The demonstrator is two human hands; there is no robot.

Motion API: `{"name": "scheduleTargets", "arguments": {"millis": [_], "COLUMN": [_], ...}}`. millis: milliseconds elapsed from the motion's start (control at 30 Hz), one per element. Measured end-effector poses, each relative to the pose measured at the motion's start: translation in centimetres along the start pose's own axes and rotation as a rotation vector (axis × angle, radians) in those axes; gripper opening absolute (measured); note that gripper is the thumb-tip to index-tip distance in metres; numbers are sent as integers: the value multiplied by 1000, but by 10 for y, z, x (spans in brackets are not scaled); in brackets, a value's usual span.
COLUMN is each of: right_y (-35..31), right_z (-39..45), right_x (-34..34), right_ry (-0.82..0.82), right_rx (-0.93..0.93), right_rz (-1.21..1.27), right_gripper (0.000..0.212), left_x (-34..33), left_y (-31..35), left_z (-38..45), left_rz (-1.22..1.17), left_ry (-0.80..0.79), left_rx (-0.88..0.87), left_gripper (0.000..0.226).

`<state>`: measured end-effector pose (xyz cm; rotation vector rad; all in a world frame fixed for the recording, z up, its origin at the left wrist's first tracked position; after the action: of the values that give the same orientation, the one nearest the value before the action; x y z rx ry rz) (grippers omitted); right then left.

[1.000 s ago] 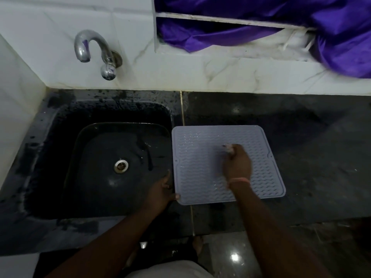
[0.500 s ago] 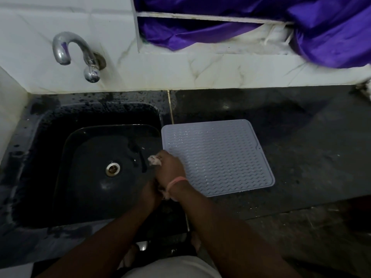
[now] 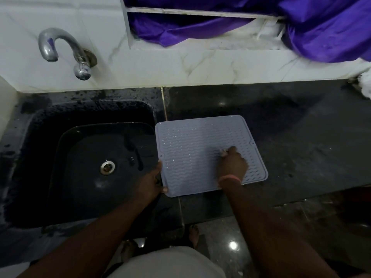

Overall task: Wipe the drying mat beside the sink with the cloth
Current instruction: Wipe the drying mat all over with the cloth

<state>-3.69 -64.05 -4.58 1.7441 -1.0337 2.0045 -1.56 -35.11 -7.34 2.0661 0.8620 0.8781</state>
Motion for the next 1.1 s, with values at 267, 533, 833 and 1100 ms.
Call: {"name": "scheduleTargets", "arguments": {"millis": [267, 533, 833, 1100], "right_y": [-133, 57, 8, -105], "right_z": [-105, 24, -6, -105], "right_x": [-42, 33, -7, -31], "right_ry": [-440, 9, -56, -443], "right_rx": [378, -101, -19, 397], "right_rz": [351, 293, -56, 325], "right_gripper": [16, 12, 30, 12], "left_x": [2, 0, -1, 2], "left_y": [13, -2, -4, -2], "left_z": [-9, 4, 9, 9], "left_rz": [312, 169, 275, 243], "left_ry": [165, 29, 46, 108], "left_rx": [-155, -46, -63, -66], "left_gripper": [40, 106, 108, 63]}}
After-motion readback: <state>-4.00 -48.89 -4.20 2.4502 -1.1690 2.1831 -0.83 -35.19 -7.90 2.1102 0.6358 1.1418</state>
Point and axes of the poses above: each hand's wrist, its own z-axis towards the middle knuckle, its own x-axis out of the back of the hand, y = z × x, the point moved 4 cm from there along z, towards the middle knuckle, and after that the axes turned 1 degree about z, right-handed, at the moved point
